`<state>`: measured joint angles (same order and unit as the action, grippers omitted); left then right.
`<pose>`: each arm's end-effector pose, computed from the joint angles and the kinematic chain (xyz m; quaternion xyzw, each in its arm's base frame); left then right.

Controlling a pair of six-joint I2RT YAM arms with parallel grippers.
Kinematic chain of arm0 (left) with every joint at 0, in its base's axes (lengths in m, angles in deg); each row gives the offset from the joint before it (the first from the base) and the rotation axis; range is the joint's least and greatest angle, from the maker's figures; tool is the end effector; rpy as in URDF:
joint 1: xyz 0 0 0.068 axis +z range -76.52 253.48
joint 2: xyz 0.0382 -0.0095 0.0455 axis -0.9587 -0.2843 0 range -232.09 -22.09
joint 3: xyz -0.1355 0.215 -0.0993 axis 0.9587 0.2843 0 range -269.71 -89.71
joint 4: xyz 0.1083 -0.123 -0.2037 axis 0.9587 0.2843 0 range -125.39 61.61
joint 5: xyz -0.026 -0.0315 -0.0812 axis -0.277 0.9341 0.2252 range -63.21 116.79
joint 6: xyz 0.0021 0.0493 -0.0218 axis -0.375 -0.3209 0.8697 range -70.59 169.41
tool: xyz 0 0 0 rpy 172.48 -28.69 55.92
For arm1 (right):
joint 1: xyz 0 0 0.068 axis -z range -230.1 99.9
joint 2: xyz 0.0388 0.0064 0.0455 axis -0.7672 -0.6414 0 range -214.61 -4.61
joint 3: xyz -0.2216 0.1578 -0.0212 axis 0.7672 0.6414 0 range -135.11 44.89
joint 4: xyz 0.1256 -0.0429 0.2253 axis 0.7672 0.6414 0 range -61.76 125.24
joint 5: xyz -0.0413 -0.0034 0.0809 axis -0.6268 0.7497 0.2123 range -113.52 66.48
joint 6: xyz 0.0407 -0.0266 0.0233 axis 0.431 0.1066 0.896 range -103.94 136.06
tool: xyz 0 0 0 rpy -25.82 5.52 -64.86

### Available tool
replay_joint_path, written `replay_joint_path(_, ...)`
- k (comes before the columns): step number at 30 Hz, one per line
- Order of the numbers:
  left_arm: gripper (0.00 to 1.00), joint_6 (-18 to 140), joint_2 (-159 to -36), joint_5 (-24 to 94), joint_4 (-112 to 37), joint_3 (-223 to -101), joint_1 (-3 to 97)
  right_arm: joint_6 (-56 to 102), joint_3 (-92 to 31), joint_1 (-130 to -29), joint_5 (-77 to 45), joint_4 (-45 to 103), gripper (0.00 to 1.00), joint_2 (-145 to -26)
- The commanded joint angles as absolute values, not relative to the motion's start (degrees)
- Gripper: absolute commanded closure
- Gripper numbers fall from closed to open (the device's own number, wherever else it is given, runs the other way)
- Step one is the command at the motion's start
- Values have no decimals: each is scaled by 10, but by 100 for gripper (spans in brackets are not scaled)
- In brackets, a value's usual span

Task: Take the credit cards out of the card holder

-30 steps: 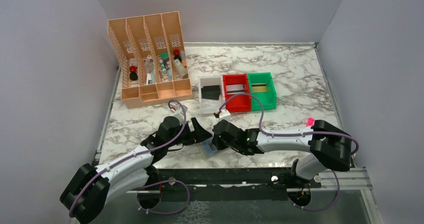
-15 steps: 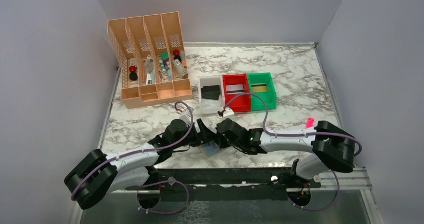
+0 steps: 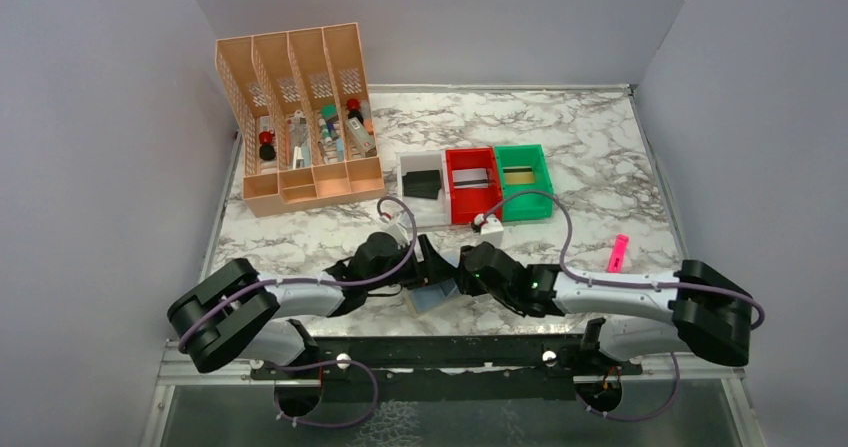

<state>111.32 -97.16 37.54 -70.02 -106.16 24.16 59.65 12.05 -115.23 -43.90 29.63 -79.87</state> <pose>0.1451 -0.1788 0.1464 -0.0408 0.8356 -0.4918 0.2414 0.1171 0.2231 0.1736 -0.1009 0.9024 0.2190 0.3572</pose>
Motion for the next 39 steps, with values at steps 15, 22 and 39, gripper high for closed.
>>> replay_joint_path(15, 29, 1099, -970, 302, -722, -1097, 226, 567, 197, -1161, -415, 274, 69, -602)
replay_joint_path(22, 26, 1099, -866, 213, -572, -1077, 225, 497, 126, -1161, -321, 241, 77, -730)
replay_joint_path(39, 22, 1064, -757, 180, -456, -1074, 226, 511, 89, -1136, -475, 369, 76, -896)
